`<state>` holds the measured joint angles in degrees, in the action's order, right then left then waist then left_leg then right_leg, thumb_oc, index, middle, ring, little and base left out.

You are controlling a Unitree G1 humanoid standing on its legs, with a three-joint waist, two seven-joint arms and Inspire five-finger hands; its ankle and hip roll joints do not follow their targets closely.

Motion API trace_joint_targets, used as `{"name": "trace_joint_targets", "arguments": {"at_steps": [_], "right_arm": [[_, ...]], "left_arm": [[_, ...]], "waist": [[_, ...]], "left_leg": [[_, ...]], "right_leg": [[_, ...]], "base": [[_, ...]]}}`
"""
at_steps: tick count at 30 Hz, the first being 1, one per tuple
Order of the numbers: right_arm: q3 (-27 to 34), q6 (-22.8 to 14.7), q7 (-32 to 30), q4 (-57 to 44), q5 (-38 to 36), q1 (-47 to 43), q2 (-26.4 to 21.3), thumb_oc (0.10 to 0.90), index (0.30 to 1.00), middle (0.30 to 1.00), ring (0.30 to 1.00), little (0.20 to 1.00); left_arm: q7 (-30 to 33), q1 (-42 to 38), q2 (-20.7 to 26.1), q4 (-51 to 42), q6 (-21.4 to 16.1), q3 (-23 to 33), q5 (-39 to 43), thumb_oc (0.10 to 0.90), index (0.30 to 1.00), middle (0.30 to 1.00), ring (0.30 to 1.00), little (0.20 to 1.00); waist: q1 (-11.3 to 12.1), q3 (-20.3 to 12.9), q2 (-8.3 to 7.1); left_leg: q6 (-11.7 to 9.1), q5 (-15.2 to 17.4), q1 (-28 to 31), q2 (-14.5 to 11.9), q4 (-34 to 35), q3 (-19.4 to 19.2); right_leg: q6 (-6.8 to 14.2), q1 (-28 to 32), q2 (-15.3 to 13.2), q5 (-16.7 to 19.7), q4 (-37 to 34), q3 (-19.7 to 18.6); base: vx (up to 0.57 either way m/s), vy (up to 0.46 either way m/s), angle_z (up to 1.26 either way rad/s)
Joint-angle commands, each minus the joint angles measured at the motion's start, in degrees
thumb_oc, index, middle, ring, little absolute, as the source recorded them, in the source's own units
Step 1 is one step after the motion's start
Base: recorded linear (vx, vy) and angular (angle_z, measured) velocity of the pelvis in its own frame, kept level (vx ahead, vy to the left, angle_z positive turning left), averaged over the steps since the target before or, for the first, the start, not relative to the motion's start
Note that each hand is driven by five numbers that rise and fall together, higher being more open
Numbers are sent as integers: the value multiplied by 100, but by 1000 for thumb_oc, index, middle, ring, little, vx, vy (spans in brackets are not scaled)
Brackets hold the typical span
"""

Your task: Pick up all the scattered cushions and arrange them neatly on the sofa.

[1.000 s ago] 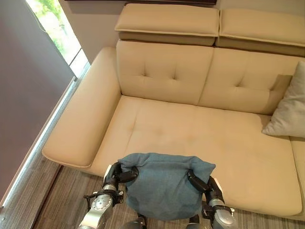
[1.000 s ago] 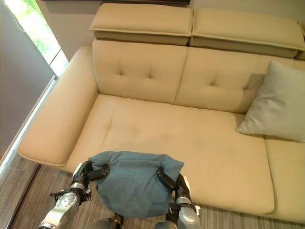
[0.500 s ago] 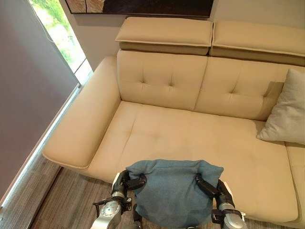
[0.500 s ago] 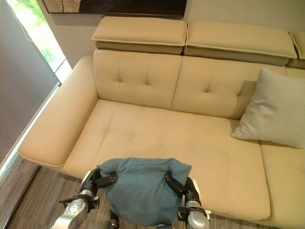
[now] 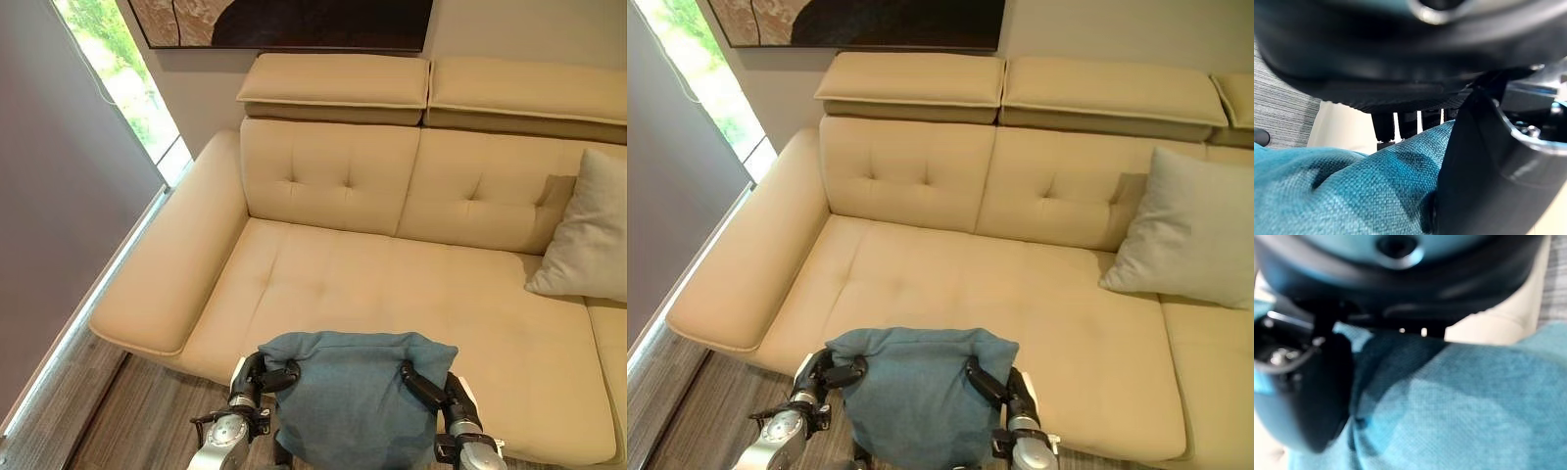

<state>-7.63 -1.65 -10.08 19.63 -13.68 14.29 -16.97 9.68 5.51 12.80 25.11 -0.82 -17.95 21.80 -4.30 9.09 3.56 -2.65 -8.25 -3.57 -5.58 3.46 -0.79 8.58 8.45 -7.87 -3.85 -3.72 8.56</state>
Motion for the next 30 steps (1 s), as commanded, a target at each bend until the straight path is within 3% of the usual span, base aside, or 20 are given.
{"name": "trace_joint_targets", "arguments": {"at_steps": [1, 2, 3, 14, 21, 26, 27, 29, 30], "right_arm": [[515, -725, -98, -854, -88, -566, -75, 400, 300, 300, 300, 300], [515, -725, -97, -853, -88, -565, -75, 400, 300, 300, 300, 300], [458, -531, 306, -848, 0, -413, 108, 400, 300, 300, 300, 300], [445, -516, 312, -796, 41, -389, 119, 400, 300, 300, 300, 300], [480, -527, 372, -701, -14, -495, 69, 400, 300, 300, 300, 300], [568, -496, 373, -689, 18, -477, 70, 400, 300, 300, 300, 300], [591, -503, 345, -739, 5, -484, 69, 400, 300, 300, 300, 300], [596, -519, 363, -798, 5, -423, 87, 400, 300, 300, 300, 300], [596, -518, 363, -799, 5, -424, 87, 400, 300, 300, 300, 300]], "left_arm": [[-29, -358, 299, -157, -345, 196, -181, 400, 300, 300, 300, 300], [-29, -358, 299, -157, -345, 196, -181, 400, 300, 300, 300, 300], [-292, -17, 472, -268, -353, 473, -119, 400, 300, 300, 300, 300], [-273, 15, 409, -192, -329, 506, -133, 400, 300, 300, 300, 300], [-308, 36, 424, -152, -331, 555, -144, 400, 300, 300, 300, 300], [-356, 97, 495, -193, -322, 554, -164, 400, 300, 300, 300, 300], [-340, 113, 525, -252, -297, 574, -149, 400, 300, 300, 300, 300], [-365, 102, 569, -244, -269, 576, -258, 400, 300, 300, 300, 300], [-365, 100, 569, -244, -269, 577, -258, 400, 300, 300, 300, 300]], "waist": [[-8, -287, -219], [-10, -287, -219], [107, -401, -338], [99, -472, -323], [170, -453, -483], [171, -349, -530], [143, -181, -449], [46, -69, -311], [46, -81, -304]], "left_leg": [[-25, 736, -23, -9, -347, 56], [-25, 735, -21, -9, -346, 58], [377, 1190, -82, 397, -345, -599], [342, 1173, 85, 381, -226, -606], [386, 1256, 10, 451, -328, -618], [543, 1336, 43, 562, -323, -578], [659, 1356, 117, 621, -326, -571], [708, 1376, 367, 608, -196, -467], [707, 1366, 349, 602, -194, -466]], "right_leg": [[-467, -442, 444, -499, 574, -294], [-467, -439, 445, -498, 572, -292], [147, -559, -558, -58, 948, 262], [142, -400, -520, -77, 800, 342], [279, -424, -640, 266, 896, 479], [358, -847, -897, 771, 1774, 359], [338, -1095, -1101, 1259, 2500, 323], [221, -1399, -1107, 1317, 3220, 178], [217, -1411, -1100, 1331, 3207, 182]], "base": [[-27, -39, 16], [-21, -28, 12], [0, 0, 0], [30, -20, 0], [4, 56, 0], [-5, 194, 2], [14, 285, 4], [55, 247, 4], [100, 135, 13]]}}
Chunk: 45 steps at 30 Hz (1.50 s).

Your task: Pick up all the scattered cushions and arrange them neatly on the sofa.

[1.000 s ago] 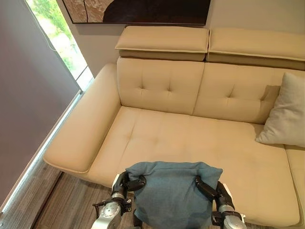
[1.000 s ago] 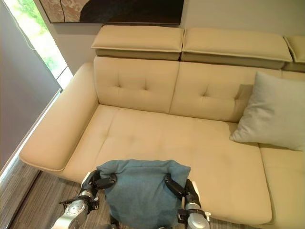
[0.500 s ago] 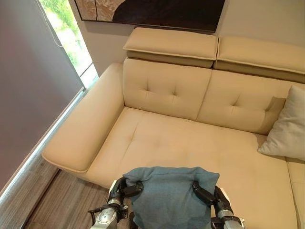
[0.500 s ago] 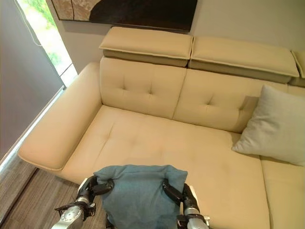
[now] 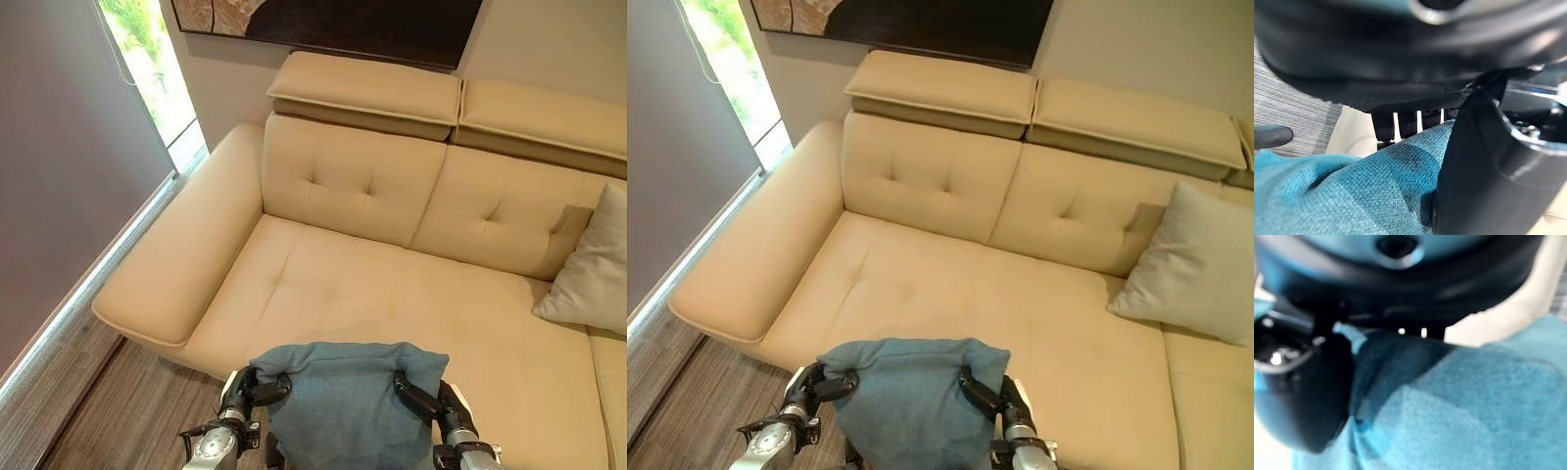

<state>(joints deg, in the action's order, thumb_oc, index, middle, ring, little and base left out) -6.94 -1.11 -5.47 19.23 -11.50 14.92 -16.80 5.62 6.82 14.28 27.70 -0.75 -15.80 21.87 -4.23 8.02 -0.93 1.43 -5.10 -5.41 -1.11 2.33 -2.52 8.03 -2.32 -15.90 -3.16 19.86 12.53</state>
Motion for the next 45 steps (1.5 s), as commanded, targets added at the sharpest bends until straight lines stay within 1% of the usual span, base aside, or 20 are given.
{"name": "trace_joint_targets", "arguments": {"at_steps": [1, 2, 5, 9, 10, 12, 13, 14, 17, 22, 25, 26, 27, 29, 30, 34, 35, 36, 37, 45], "right_arm": [[526, -583, -96, -806, -197, -420, 81, 400, 300, 300, 300, 300], [527, -583, -96, -806, -197, -421, 81, 400, 300, 300, 300, 300], [508, -608, -118, -860, -272, -401, 90, 400, 300, 300, 300, 300], [500, -605, -166, -845, -261, -464, 82, 400, 300, 300, 300, 300], [474, -588, -179, -823, -219, -517, 79, 400, 300, 300, 300, 300], [450, -591, -177, -805, -192, -533, 74, 400, 300, 300, 300, 300], [380, -587, -158, -783, -107, -595, 42, 400, 300, 300, 300, 300], [375, -601, -167, -761, -112, -601, 32, 400, 300, 300, 300, 300], [358, -623, -169, -787, -38, -611, -3, 400, 300, 300, 300, 300], [489, -692, -251, -858, -39, -628, -206, 400, 300, 300, 300, 300], [549, -785, -327, -841, -209, -649, -301, 400, 300, 300, 300, 300], [550, -785, -327, -840, -210, -652, -301, 400, 300, 300, 300, 300], [517, -795, -360, -926, -136, -692, -419, 400, 300, 300, 300, 300], [477, -791, -334, -1026, -82, -681, -497, 400, 300, 300, 300, 300], [482, -790, -335, -1031, -83, -686, -496, 400, 300, 300, 300, 300], [346, -786, -300, -1093, 118, -703, -542, 400, 300, 300, 300, 300], [346, -786, -300, -1093, 118, -703, -542, 400, 300, 300, 300, 300], [253, -770, -317, -1027, 184, -784, -555, 400, 300, 300, 300, 300], [232, -751, -299, -1002, 189, -809, -553, 400, 300, 300, 300, 300], [263, -774, -243, -1120, 329, -836, -517, 400, 300, 300, 300, 300]], "left_arm": [[33, -97, 440, -464, -265, 337, -385, 400, 300, 300, 300, 300], [33, -100, 439, -463, -265, 337, -385, 400, 300, 300, 300, 300], [40, -282, 448, -424, -327, 257, -504, 400, 300, 300, 300, 300], [77, -332, 447, -453, -330, 257, -554, 400, 300, 300, 300, 300], [75, -305, 436, -472, -340, 301, -571, 400, 300, 300, 300, 300], [87, -274, 423, -468, -350, 338, -582, 400, 300, 300, 300, 300], [93, -219, 434, -498, -360, 416, -573, 400, 300, 300, 300, 300], [67, -192, 426, -508, -368, 428, -565, 400, 300, 300, 300, 300], [89, -129, 367, -471, -375, 430, -630, 400, 300, 300, 300, 300], [102, -190, 358, -507, -450, 331, -759, 400, 300, 300, 300, 300], [193, -409, 329, -555, -486, 263, -643, 400, 300, 300, 300, 300], [194, -412, 329, -553, -486, 263, -642, 400, 300, 300, 300, 300], [212, -540, 364, -567, -489, 246, -666, 400, 300, 300, 300, 300], [262, -595, 375, -580, -506, 284, -701, 400, 300, 300, 300, 300], [263, -604, 375, -582, -507, 284, -704, 400, 300, 300, 300, 300], [388, -647, 392, -639, -565, 407, -783, 400, 300, 300, 300, 300], [388, -647, 392, -639, -565, 407, -783, 400, 300, 300, 300, 300], [464, -685, 422, -630, -558, 415, -828, 400, 300, 300, 300, 300], [463, -708, 435, -670, -567, 426, -810, 400, 300, 300, 300, 300], [428, -835, 563, -913, -564, 306, -1146, 400, 300, 300, 300, 300]], "waist": [[-60, 124, 228], [-60, 110, 238], [-254, 272, 282], [-292, 310, 203], [-250, 294, 141], [-214, 258, 185], [-114, 199, 162], [-99, 152, 150], [-125, 37, 209], [-326, -119, 487], [-407, -56, 524], [-411, -55, 530], [-341, 77, 443], [-298, 136, 385], [-306, 138, 329], [-140, 151, 271], [-134, 158, 266], [-22, 181, 320], [13, 202, 352], [-54, -79, 502]], "left_leg": [[321, 1070, 669, 109, -47, -252], [319, 1062, 647, 100, -49, -250], [245, 1169, 831, 115, -62, -201], [155, 1325, 967, 162, -91, -269], [103, 1435, 1095, 181, -96, -388], [62, 1573, 1241, 115, -63, -445], [28, 1659, 1364, 98, -81, -646], [12, 1700, 1393, 82, -87, -703], [-57, 1789, 1567, -13, -57, -803], [-251, 1804, 1656, -352, -282, -920], [-580, 1300, 1135, -796, -1644, -1000], [-592, 1312, 1113, -813, -1681, -989], [-700, 706, 556, -1018, -2935, -789], [-638, 718, 250, -982, -3548, -683], [-567, 606, 189, -930, -3531, -744], [-315, 1078, -299, -503, -2623, -496], [-313, 1075, -282, -498, -2609, -504], [-394, 796, -484, -298, -1694, -126], [-437, 702, -488, -231, -1456, 36], [-377, 677, 308, -139, -513, 256]], "right_leg": [[176, -586, -250, 1117, 1240, -329], [171, -597, -240, 1133, 1223, -322], [5, -900, 77, 355, 640, -243], [127, -992, 137, 442, -575, 2], [229, -921, 115, 566, -1237, 389], [306, -854, 216, 552, -1416, 580], [309, -886, 223, 635, -1527, 1173], [299, -732, 224, 627, -1681, 1315], [240, -608, 348, 597, -1643, 1132], [-3, -616, 541, 194, -1267, 865], [-324, -215, 845, -114, -1443, 755], [-335, -213, 859, -115, -1452, 763], [-562, -3, 1018, -210, -1592, 649], [-683, 149, 1126, -280, -1728, 532], [-711, 96, 1052, -174, -1746, 586], [-597, 303, 1043, -250, -1831, 254], [-594, 310, 1038, -252, -1828, 247], [-525, 435, 1106, -297, -1858, 88], [-514, 470, 1140, -315, -1846, -3], [-459, 720, 1227, -440, -1872, -231]], "base": [[63, 75, 23], [129, 86, 15], [108, -9, 25], [120, -113, 14], [191, -142, -22], [200, -152, -45], [145, -181, -54], [152, -181, -55], [189, -198, -28], [178, -226, -12], [99, -267, 6], [87, -331, -5], [45, -226, -15], [51, -243, -20], [74, -189, -50], [115, -23, -39], [175, 76, -38], [177, 68, -42], [222, 81, -67], [210, 99, -42]]}}
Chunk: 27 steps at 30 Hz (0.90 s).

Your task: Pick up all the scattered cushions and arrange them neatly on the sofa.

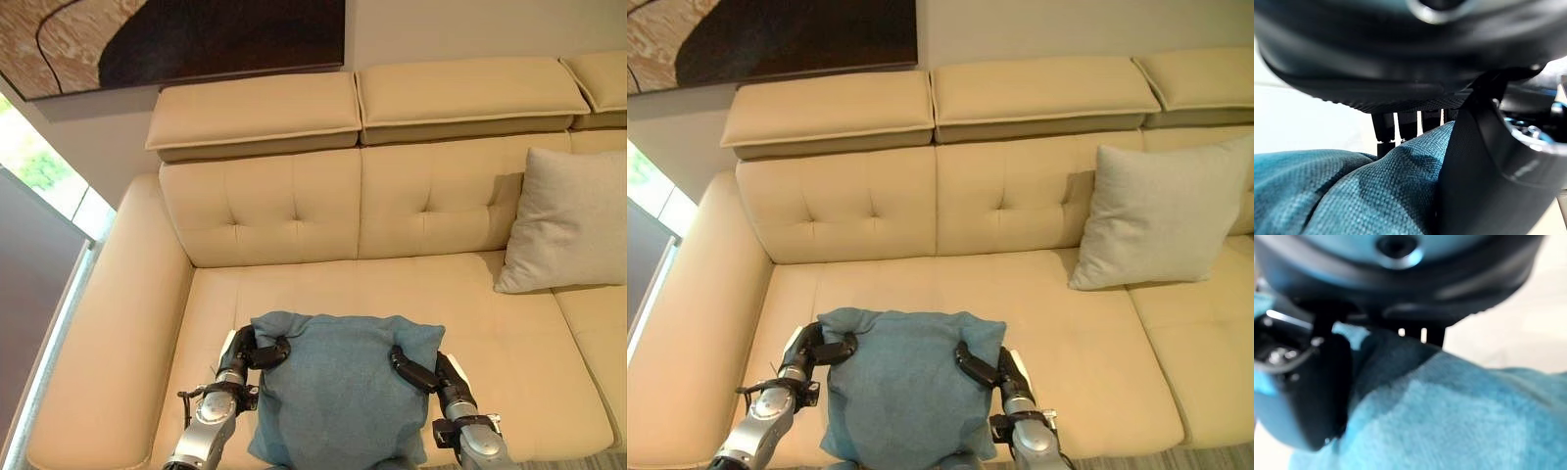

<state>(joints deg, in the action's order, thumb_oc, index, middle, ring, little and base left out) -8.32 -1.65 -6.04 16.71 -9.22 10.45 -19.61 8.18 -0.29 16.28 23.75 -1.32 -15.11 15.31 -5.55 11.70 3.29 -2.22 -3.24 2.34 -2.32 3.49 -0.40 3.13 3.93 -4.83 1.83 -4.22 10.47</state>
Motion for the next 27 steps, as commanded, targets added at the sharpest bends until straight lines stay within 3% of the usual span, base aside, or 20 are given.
{"name": "trace_joint_targets", "arguments": {"at_steps": [1, 3, 7, 11, 12, 15, 16, 20, 27], "right_arm": [[411, -751, -253, -977, 246, -520, -308, 400, 300, 300, 300, 300], [421, -773, -315, -1049, 336, -632, -370, 400, 300, 300, 300, 300], [172, -884, -1038, -1037, 584, -2195, -693, 400, 300, 300, 300, 300], [-72, -698, -1543, -828, 804, -3208, -808, 400, 300, 300, 300, 300], [-225, -512, -1841, -573, 1118, -3839, -971, 400, 300, 300, 300, 300], [-412, -437, -2171, -91, 1290, -4544, -1112, 400, 300, 300, 300, 300], [-632, -343, -2352, 331, 1476, -5067, -1328, 400, 300, 300, 300, 300], [-1042, -306, -2664, 1285, 1419, -6119, -1521, 400, 300, 300, 300, 300], [-1294, -402, -3202, 2392, 968, -7035, -1319, 400, 300, 300, 300, 300]], "left_arm": [[208, -245, 440, -559, -520, 227, -627, 400, 300, 300, 300, 300], [259, -321, 501, -640, -533, 244, -674, 400, 300, 300, 300, 300], [785, -1605, 905, -699, -688, 74, -722, 400, 300, 300, 300, 300], [1165, -2584, 869, -662, -781, -55, -98, 400, 300, 300, 300, 300], [1319, -3176, 938, -811, -886, -144, 135, 400, 300, 300, 300, 300], [1508, -3880, 1107, -724, -978, -257, 113, 400, 300, 300, 300, 300], [1666, -4507, 1311, -465, -1014, -435, -65, 400, 300, 300, 300, 300], [2036, -5738, 1566, 233, -977, -876, -523, 400, 300, 300, 300, 300], [2580, -6814, 1579, 1293, -825, -1416, -1134, 400, 300, 300, 300, 300]], "waist": [[60, -516, 65], [66, -540, 47], [140, -468, -96], [175, -281, -153], [215, -146, -163], [263, -23, -151], [291, 55, -162], [322, 202, -175], [282, 329, -126]], "left_leg": [[11, 487, -314, -30, -405, -42], [25, 482, -226, -27, -302, -73], [37, 459, -197, -46, -48, -93], [38, 365, -498, -43, -2, 5], [39, 303, -736, -23, 19, 64], [34, 245, -989, -1, 39, 85], [39, 203, -1190, 27, 42, 104], [30, 112, -1511, 72, 30, 91], [3, -53, -1899, 133, 133, 38]], "right_leg": [[78, 126, 113, -931, 478, -43], [97, 154, 111, -919, 438, -58], [158, 45, 131, -831, 296, -44], [154, -303, 146, -721, 258, -6], [162, -546, 148, -634, 240, 5], [183, -815, 144, -533, 220, -5], [204, -1008, 135, -439, 189, -19], [249, -1322, 98, -285, 155, -13], [292, -1733, 60, -80, 56, -60]], "base": [[172, 77, -3], [153, 68, -4], [29, 30, -7], [-143, -7, 14], [-237, 13, 20], [-162, 20, 2], [-112, 27, 2], [-78, 20, -4], [-16, 36, -2]]}}
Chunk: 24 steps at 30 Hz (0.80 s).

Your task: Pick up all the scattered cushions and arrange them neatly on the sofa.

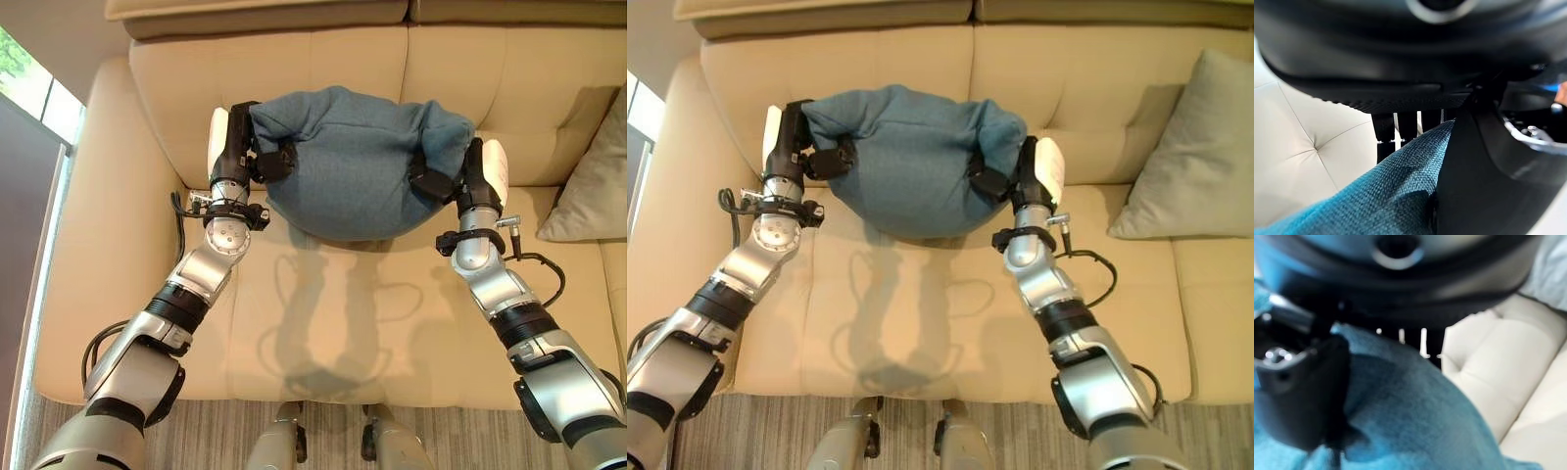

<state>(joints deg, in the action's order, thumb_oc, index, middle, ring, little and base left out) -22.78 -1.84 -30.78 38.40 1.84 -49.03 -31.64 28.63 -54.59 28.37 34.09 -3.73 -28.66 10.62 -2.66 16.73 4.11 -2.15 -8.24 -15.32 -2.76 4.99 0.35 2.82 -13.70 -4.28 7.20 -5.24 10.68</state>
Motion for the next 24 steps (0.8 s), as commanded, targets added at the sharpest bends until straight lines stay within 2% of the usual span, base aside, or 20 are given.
{"name": "trace_joint_targets", "arguments": {"at_steps": [1, 2, 3, 4, 5, 6, 7, 8, 9, 10, 12, 17, 22, 24], "right_arm": [[95, -360, -768, 468, -186, -1166, -92, 400, 300, 300, 300, 300], [30, -317, -799, 624, -223, -1225, -55, 400, 300, 300, 300, 300], [14, -279, -831, 783, -297, -1311, 16, 400, 300, 300, 300, 300], [-19, -247, -905, 944, -335, -1410, 78, 400, 300, 300, 300, 300], [-68, -215, -927, 1097, -349, -1452, 121, 427, 340, 340, 340, 340], [-115, -167, -967, 1270, -347, -1530, 144, 602, 604, 604, 604, 604], [-158, -94, -1097, 1389, -336, -1645, 251, 800, 900, 900, 900, 900], [-169, -94, -1104, 1400, -338, -1656, 255, 800, 900, 900, 900, 900], [-173, -8, -1338, 1533, -332, -1709, 380, 800, 900, 900, 900, 900], [-142, -5, -1446, 1498, -374, -1767, 440, 800, 900, 900, 900, 900], [-70, -5, -1556, 1436, -457, -1742, 491, 800, 900, 900, 900, 900], [460, -5, -2370, 964, -370, -1510, 573, 800, 900, 900, 900, 900], [673, 32, -2526, 674, -272, -1120, 466, 800, 900, 900, 900, 900], [967, -81, -2763, 431, -273, -797, 488, 800, 900, 900, 900, 900]], "left_arm": [[546, -1493, 369, 433, -563, -141, -707, 400, 300, 300, 300, 300], [539, -1599, 331, 597, -513, -235, -709, 400, 300, 300, 300, 300], [577, -1683, 269, 795, -464, -312, -732, 508, 462, 462, 462, 462], [620, -1763, 227, 992, -413, -373, -770, 800, 900, 900, 900, 900], [601, -1787, 137, 1155, -379, -406, -735, 800, 900, 900, 900, 900], [613, -1834, 49, 1345, -351, -416, -697, 800, 900, 900, 900, 900], [728, -1874, -54, 1534, -259, -371, -657, 800, 900, 900, 900, 900], [733, -1879, -57, 1544, -261, -368, -655, 800, 900, 900, 900, 900], [1051, -1932, -447, 1839, -98, -296, -626, 800, 900, 900, 900, 900], [1115, -1908, -500, 1895, -96, -306, -670, 800, 900, 900, 900, 900], [1185, -1887, -528, 1943, 2, -335, -743, 800, 900, 900, 900, 900], [1479, -1824, -681, 2134, 462, -100, -1081, 800, 900, 900, 900, 900], [1726, -1671, -818, 2120, 687, 87, -1269, 800, 900, 900, 900, 900], [1877, -1654, -815, 2237, 955, 130, -1559, 800, 900, 900, 900, 900]], "waist": [[-16, -168, -190], [-26, -161, -174], [-37, -156, -160], [-48, -137, -141], [-44, -126, -133], [-51, -128, -127], [-53, -112, -111], [-50, -107, -108], [-74, -75, -91], [-94, -65, -84], [-105, -56, -75], [-147, -87, -39], [-198, -109, -40], [-256, -126, -52]], "left_leg": [[-9, 431, -179, 189, 1, -46], [-13, 421, -221, 192, 1, -43], [-19, 409, -263, 198, 1, -48], [-29, 394, -304, 202, 1, -55], [-39, 417, -299, 203, 1, -62], [-43, 379, -349, 211, 1, -61], [-52, 378, -367, 214, 1, -64], [-55, 405, -349, 209, 1, -70], [-61, 387, -367, 224, 1, -61], [-60, 361, -397, 231, 1, -51], [-59, 392, -371, 227, 1, -55], [-36, 442, -352, 225, 1, -65], [-13, 448, -344, 234, 1, -52], [6, 483, -306, 225, 1, -64]], "right_leg": [[336, -11, 5, -592, 130, -83], [341, -43, 7, -564, 98, -82], [348, -71, 11, -544, 69, -80], [359, -114, 10, -531, 55, -81], [359, -100, 12, -552, 50, -91], [363, -142, 5, -522, 34, -77], [366, -167, 6, -521, 32, -86], [366, -155, 11, -543, 38, -93], [356, -176, 20, -536, 32, -90], [358, -199, 18, -516, 28, -88], [360, -191, 22, -537, 30, -107], [367, -183, 23, -567, 27, -136], [358, -181, 29, -578, 25, -140], [357, -152, 36, -602, 26, -153]], "base": [[0, 0, 0], [0, 0, 0], [5, 15, 4], [18, 12, 5], [6, 7, 3], [0, 0, 0], [0, 0, 0], [0, 0, 0], [0, 0, 0], [0, 0, 0], [21, 2, 0], [39, -8, -2], [7, -2, 0], [48, -12, 0]]}}
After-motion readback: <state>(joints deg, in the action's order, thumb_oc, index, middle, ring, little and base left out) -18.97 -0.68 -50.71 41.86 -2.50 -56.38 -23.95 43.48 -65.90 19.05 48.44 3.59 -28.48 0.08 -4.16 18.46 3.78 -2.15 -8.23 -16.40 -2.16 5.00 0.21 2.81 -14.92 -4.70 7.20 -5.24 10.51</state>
